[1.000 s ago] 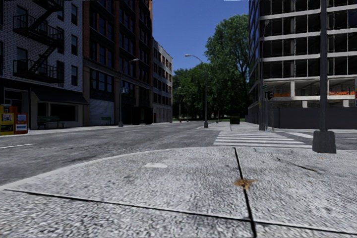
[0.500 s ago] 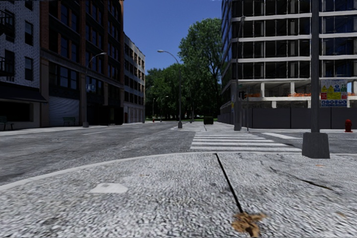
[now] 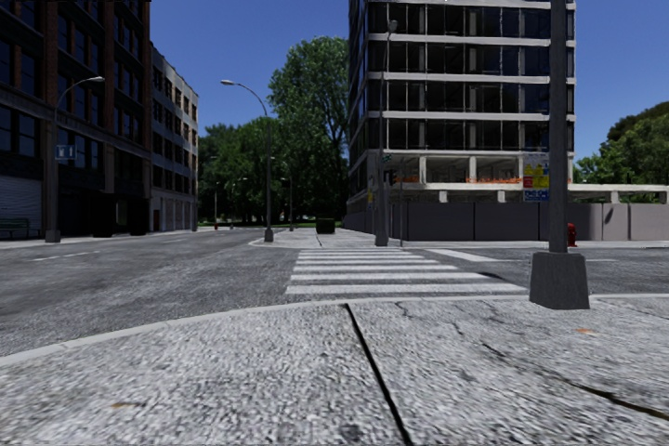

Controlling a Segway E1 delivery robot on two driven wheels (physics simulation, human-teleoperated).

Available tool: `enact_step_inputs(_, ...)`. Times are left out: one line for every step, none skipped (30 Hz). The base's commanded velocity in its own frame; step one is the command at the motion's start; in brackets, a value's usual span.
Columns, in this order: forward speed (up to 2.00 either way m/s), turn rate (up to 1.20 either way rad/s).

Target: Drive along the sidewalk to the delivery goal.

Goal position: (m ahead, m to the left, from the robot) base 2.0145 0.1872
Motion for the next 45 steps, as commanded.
enact_step_inputs(1.73, -0.09)
enact_step_inputs(1.6, 0.0)
enact_step_inputs(1.6, 0.0)
enact_step_inputs(1.53, 0.0)
enact_step_inputs(1.45, 0.0)
enact_step_inputs(1.36, 0.0)
enact_step_inputs(1.36, 0.0)
enact_step_inputs(1.28, 0.0)
enact_step_inputs(1.19, 0.0)
enact_step_inputs(1.1, 0.0)
enact_step_inputs(1.1, 0.0)
enact_step_inputs(0.97, 0.0)
enact_step_inputs(0.77, 0.0)
enact_step_inputs(0.77, 0.0)
enact_step_inputs(0.52, 0.0)
enact_step_inputs(0.46, 0.0)
enact_step_inputs(0.44, 0.0)
enact_step_inputs(0.44, 0.0)
enact_step_inputs(0.43, 0.0)
enact_step_inputs(0.42, 0.0)
enact_step_inputs(0.4, 0.0)
enact_step_inputs(0.4, 0.0)
enact_step_inputs(0.36, 0.0)
enact_step_inputs(0.34, 0.0)
enact_step_inputs(0.3, 0.0)
enact_step_inputs(0.3, 0.0)
enact_step_inputs(0.08, 0.0)
enact_step_inputs(0.0, 0.0)
enact_step_inputs(0.0, 0.0)
enact_step_inputs(0.0, 0.0)
enact_step_inputs(0.0, 0.0)
enact_step_inputs(0.0, 0.0)
enact_step_inputs(0.0, 0.0)
enact_step_inputs(0.0, 0.0)
enact_step_inputs(0.0, 0.0)
enact_step_inputs(0.0, 0.0)
enact_step_inputs(0.0, 0.0)
enact_step_inputs(0.0, 0.0)
enact_step_inputs(0.0, 0.0)
enact_step_inputs(0.0, 0.0)
enact_step_inputs(0.0, 0.0)
enact_step_inputs(0.0, 0.0)
enact_step_inputs(0.0, 0.0)
enact_step_inputs(0.0, 0.0)
enact_step_inputs(0.0, 0.0)
